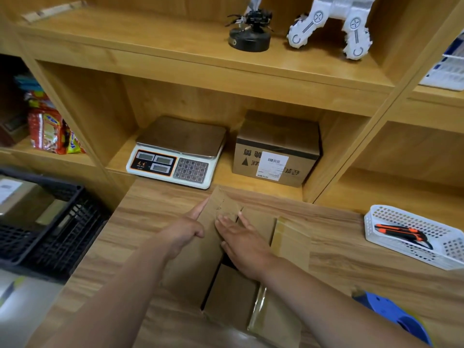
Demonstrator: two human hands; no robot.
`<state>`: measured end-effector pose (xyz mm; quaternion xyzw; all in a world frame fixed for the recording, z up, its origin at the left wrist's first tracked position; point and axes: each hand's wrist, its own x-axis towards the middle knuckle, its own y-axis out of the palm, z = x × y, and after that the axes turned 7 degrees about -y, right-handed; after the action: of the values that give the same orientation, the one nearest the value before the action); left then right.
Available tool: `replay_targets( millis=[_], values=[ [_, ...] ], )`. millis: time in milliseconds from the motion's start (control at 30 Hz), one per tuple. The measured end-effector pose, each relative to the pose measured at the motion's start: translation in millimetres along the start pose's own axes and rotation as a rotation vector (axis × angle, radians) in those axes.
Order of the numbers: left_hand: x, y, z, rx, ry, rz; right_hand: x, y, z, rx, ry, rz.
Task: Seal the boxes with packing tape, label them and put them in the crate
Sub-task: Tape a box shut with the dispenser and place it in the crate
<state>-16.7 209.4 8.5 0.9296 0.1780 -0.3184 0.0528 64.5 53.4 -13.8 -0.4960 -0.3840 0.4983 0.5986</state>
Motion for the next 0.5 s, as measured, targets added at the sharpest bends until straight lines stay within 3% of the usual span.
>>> replay_targets(
  millis=[333, 500],
  values=[
    [7, -4, 8, -0.019, -0.015, 0.027, 13, 0, 9, -0.048, 0.059, 0.145],
    [9, -4, 9, -0.059, -0.008, 0.014, 11, 3, 10, 0.010, 0.063, 0.132]
  ],
)
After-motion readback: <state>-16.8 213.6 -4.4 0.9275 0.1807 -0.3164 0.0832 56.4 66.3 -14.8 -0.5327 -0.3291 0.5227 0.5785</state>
